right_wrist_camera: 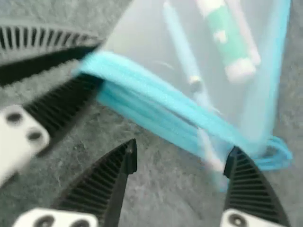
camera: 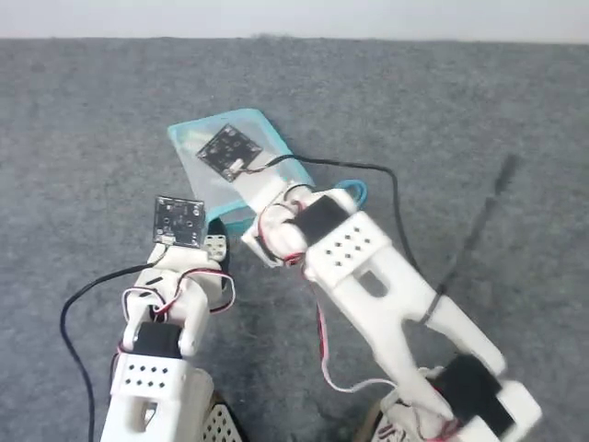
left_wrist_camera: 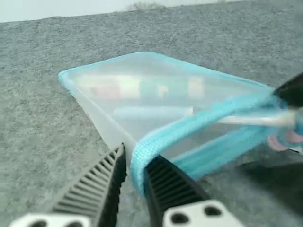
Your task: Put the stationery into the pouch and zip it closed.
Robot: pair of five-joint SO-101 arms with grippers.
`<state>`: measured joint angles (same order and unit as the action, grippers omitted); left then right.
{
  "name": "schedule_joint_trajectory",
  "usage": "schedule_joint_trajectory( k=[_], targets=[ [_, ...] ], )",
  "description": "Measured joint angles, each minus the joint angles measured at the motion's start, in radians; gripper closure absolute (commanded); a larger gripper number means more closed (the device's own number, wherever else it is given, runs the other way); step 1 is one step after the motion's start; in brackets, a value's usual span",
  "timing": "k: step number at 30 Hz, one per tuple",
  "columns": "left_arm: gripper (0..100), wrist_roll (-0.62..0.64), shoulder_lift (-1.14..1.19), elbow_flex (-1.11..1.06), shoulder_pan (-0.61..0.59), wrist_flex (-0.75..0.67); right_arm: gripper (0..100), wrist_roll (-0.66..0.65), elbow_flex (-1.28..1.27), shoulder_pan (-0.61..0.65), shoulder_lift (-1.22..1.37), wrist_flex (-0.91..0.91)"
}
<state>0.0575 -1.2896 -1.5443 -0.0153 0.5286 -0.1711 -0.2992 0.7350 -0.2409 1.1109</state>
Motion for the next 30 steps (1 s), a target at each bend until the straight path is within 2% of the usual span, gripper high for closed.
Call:
schedule_joint_trajectory(
  k=[4, 8, 11, 14, 15, 19, 23, 26, 30],
  targets=[
    [99, 0.0, 0.0, 0.0, -0.02, 0.0, 69.1, -0.054, -0.098, -0.028, -0.226, 0.029],
    [99, 0.075, 0.0, 0.0, -0.13, 0.0, 69.1, -0.071, -0.282, -0.104, -0.466, 0.009],
    [99, 0.052, 0.0, 0.002, -0.084, 0.0, 69.1, -0.074, -0.454, -0.199, -0.534, -0.091],
    [99, -0.058, 0.0, 0.002, 0.063, 0.009, 69.1, -0.077, -0.585, -0.244, -0.505, -0.233],
    [99, -0.068, 0.0, 0.005, 0.075, 0.018, 69.1, -0.077, -0.598, -0.244, -0.479, -0.261],
    [99, 0.002, 0.0, 0.054, -0.055, 0.04, 69.1, -0.077, -0.608, -0.221, -0.341, -0.348],
    [99, 0.0, 0.0, 0.057, -0.068, 0.054, 69.1, -0.078, -0.606, -0.189, -0.193, -0.457],
    [99, 0.0, 0.0, 0.057, -0.061, 0.054, 69.1, -0.077, -0.601, -0.186, -0.103, -0.456],
    [99, 0.0, 0.0, 0.057, -0.06, 0.054, 69.1, -0.077, -0.546, -0.181, -0.092, -0.333]
  ],
)
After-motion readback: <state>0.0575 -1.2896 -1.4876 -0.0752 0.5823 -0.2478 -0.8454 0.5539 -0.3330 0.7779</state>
